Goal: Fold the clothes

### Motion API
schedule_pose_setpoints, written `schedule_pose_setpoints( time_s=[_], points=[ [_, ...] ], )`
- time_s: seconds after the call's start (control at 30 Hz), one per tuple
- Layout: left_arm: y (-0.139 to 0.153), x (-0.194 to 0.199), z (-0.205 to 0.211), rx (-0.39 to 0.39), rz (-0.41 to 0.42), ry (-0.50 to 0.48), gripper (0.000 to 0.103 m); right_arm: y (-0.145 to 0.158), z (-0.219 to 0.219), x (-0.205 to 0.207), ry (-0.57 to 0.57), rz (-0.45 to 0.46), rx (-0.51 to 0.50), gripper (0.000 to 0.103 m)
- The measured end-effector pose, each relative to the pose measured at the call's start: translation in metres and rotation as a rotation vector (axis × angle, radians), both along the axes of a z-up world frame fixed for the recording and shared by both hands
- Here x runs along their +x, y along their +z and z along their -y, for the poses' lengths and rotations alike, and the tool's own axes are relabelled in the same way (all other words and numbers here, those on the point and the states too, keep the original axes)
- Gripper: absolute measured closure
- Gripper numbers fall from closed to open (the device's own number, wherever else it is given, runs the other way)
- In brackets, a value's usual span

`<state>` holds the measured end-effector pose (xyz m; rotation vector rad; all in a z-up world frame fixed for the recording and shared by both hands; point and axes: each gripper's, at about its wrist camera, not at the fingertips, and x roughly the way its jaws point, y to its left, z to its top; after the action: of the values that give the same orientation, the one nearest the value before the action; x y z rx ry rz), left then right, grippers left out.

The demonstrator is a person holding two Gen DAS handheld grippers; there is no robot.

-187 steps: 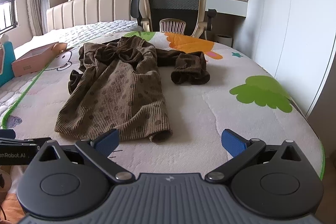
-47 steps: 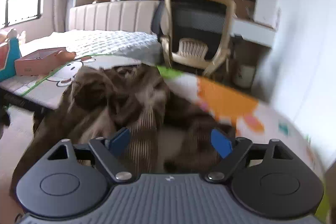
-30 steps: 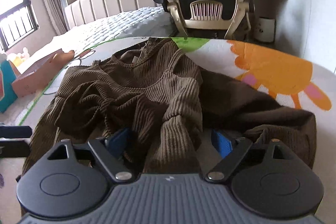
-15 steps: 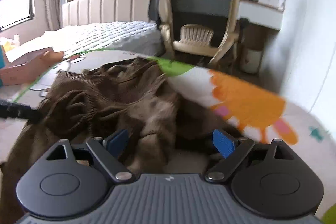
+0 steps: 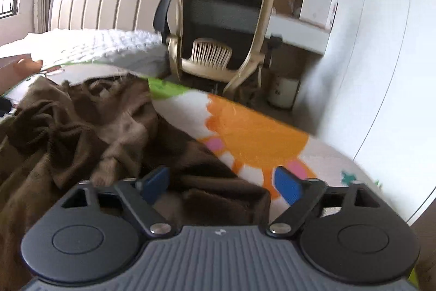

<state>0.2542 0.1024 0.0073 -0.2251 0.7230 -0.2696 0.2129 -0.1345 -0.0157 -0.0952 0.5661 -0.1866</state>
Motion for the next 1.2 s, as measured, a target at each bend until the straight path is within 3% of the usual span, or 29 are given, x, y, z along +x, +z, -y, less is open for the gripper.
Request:
schedule_pose_setpoints(
  time_s=[0.1,0.33,0.43,0.5,0.67,0.73,0.8,0.9,0.93,1.0,1.13,1.17,1.2],
  points=[
    [0.000,-0.005,-0.014,-0.025,-0.005,0.004,0.025,-0.007,0.023,0.011,-0.011,-0.061,0.175,0.051],
    [-0.004,0.001,-0.011,0.043,-0.024,0.101,0.018,-0.003,0.047,0.007,-0.010,-0.029,0.387,0.051],
    [-0.006,0.007,-0.009,0.046,-0.043,0.145,0.016,0.000,0.060,0.005,0.004,-0.032,0.540,0.043],
    [-0.007,0.007,-0.006,0.035,-0.047,0.135,0.012,0.003,0.070,0.000,0.013,-0.016,0.663,0.032],
    [-0.009,0.003,0.003,0.022,-0.045,0.095,0.010,0.004,0.085,-0.003,0.008,0.006,0.840,0.026],
    [-0.010,0.003,0.003,0.015,-0.049,0.100,0.010,0.006,0.085,-0.001,-0.016,0.015,0.798,0.025],
    [-0.011,0.004,0.000,0.017,-0.050,0.117,0.010,0.010,0.077,0.002,-0.062,0.023,0.660,0.025],
    [-0.011,0.010,-0.002,0.036,-0.050,0.155,0.010,0.011,0.058,0.009,-0.137,0.048,0.328,0.026],
    [-0.011,0.014,0.000,0.041,-0.052,0.163,0.011,0.008,0.056,0.013,-0.127,0.032,0.311,0.027],
    [-0.012,0.024,0.005,0.051,-0.056,0.169,0.012,0.001,0.051,0.022,-0.106,0.001,0.279,0.039],
    [-0.018,0.049,0.031,0.144,-0.031,0.162,0.015,-0.015,0.037,0.039,-0.050,-0.083,0.248,0.039],
    [-0.019,0.052,0.037,0.168,-0.016,0.151,0.022,-0.019,0.033,0.043,-0.035,-0.106,0.242,0.039],
    [-0.018,0.053,0.043,0.185,0.000,0.125,0.040,-0.023,0.029,0.047,-0.020,-0.128,0.237,0.040]
  ],
)
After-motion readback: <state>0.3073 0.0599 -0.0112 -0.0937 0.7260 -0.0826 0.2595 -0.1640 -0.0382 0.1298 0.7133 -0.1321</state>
